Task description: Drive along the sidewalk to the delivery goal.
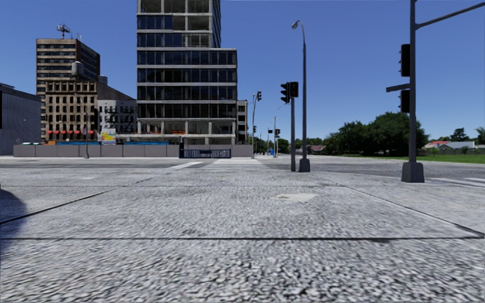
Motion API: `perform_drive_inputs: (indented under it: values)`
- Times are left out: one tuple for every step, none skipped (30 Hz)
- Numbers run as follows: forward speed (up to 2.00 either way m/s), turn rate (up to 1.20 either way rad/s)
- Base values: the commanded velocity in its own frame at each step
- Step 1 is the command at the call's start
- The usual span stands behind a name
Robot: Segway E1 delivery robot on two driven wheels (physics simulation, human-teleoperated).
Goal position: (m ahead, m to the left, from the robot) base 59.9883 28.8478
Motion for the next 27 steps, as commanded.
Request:
perform_drive_inputs:
  values:
    - [2.0, 0.0]
    - [2.0, 0.0]
    - [2.0, 0.0]
    - [2.0, 0.0]
    - [2.0, 0.0]
    - [2.0, 0.0]
    - [2.0, 0.0]
    - [2.0, 0.0]
    - [2.0, 0.0]
    - [2.0, 0.0]
    - [2.0, 0.0]
    - [2.0, 0.0]
    - [2.0, 0.0]
    - [2.0, 0.0]
    - [2.0, 0.0]
    - [2.0, 0.0]
    - [2.0, 0.0]
    - [2.0, 0.0]
    - [2.0, 0.0]
    - [2.0, 0.0]
    - [2.0, 0.0]
    - [2.0, 0.0]
    - [2.0, 0.0]
    - [2.0, 0.0]
    - [2.0, 0.0]
    - [2.0, 0.0]
    - [2.0, 0.0]
